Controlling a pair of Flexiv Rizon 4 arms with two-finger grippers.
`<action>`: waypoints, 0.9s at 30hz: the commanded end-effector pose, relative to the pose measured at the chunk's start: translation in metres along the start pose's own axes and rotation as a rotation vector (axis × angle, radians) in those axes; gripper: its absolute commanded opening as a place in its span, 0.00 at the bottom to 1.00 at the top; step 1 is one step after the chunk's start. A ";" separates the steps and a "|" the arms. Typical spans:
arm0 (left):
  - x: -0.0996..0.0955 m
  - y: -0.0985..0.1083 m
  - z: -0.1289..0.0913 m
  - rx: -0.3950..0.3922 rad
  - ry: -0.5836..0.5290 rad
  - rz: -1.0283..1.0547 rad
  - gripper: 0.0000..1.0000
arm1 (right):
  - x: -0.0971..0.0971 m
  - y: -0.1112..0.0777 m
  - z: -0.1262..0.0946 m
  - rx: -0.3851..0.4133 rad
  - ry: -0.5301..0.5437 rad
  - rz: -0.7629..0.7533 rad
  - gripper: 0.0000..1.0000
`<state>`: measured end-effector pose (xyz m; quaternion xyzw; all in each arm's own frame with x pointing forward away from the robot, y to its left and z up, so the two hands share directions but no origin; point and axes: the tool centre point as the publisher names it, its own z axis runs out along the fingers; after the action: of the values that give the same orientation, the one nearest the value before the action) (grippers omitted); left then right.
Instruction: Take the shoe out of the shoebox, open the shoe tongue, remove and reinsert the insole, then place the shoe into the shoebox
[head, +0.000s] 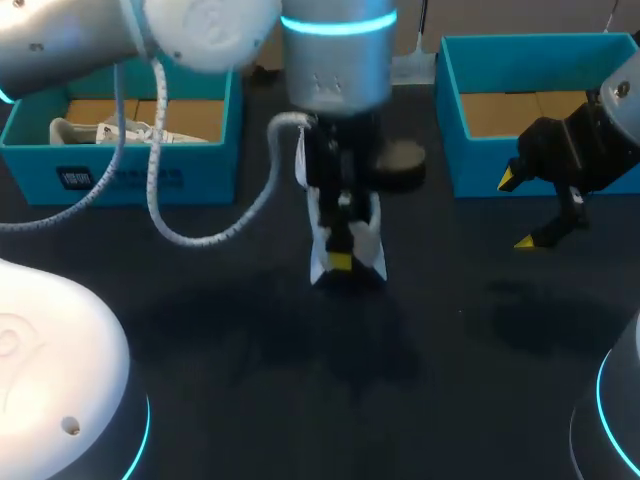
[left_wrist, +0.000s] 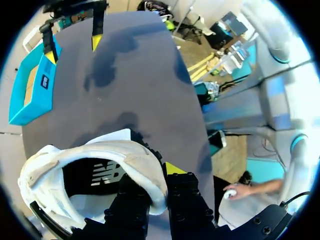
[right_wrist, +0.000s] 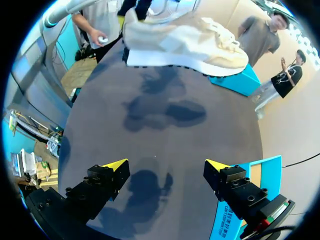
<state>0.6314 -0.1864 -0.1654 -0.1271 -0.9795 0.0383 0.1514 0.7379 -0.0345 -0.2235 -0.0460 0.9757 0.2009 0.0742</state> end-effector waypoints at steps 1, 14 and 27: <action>-0.006 0.010 -0.019 0.017 0.026 0.007 0.00 | 0.000 0.000 0.001 0.004 -0.001 0.001 1.00; -0.005 0.011 -0.022 0.034 0.030 0.015 0.00 | 0.000 0.000 0.001 0.004 -0.001 0.001 1.00; -0.016 0.035 -0.031 0.016 0.036 0.030 0.00 | 0.000 0.000 0.001 0.004 -0.001 0.001 1.00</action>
<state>0.6532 -0.1690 -0.1509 -0.1398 -0.9752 0.0425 0.1664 0.7379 -0.0345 -0.2235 -0.0459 0.9757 0.2009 0.0742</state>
